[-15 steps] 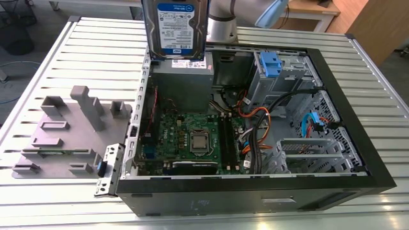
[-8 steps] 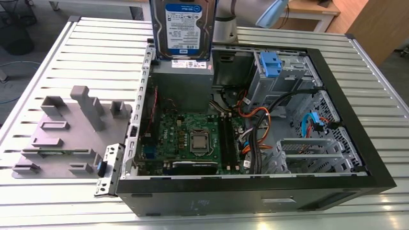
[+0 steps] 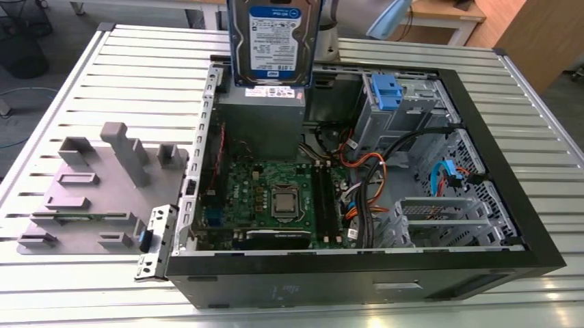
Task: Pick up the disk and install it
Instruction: 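Pick up the disk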
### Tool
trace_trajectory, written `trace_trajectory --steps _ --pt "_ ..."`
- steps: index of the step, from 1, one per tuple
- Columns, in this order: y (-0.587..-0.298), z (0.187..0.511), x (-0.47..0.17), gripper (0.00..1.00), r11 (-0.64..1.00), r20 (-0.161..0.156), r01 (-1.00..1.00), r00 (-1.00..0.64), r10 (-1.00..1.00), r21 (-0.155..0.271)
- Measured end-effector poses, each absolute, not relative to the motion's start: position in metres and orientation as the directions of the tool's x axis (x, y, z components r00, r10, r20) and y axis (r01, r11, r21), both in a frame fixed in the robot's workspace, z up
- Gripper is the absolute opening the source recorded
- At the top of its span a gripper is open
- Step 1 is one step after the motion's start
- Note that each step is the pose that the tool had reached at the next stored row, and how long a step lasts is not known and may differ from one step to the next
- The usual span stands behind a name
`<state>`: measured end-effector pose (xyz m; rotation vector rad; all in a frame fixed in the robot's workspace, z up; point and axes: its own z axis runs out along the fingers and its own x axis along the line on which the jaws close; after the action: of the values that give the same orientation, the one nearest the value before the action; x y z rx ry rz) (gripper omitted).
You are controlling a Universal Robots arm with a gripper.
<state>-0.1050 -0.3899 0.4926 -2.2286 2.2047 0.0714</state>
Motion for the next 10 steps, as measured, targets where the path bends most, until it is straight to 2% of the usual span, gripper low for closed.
trace_trajectory --steps 10 --pt "-0.39 0.493 -0.088 0.35 -0.011 -0.036 -1.0 0.01 -0.999 0.028"
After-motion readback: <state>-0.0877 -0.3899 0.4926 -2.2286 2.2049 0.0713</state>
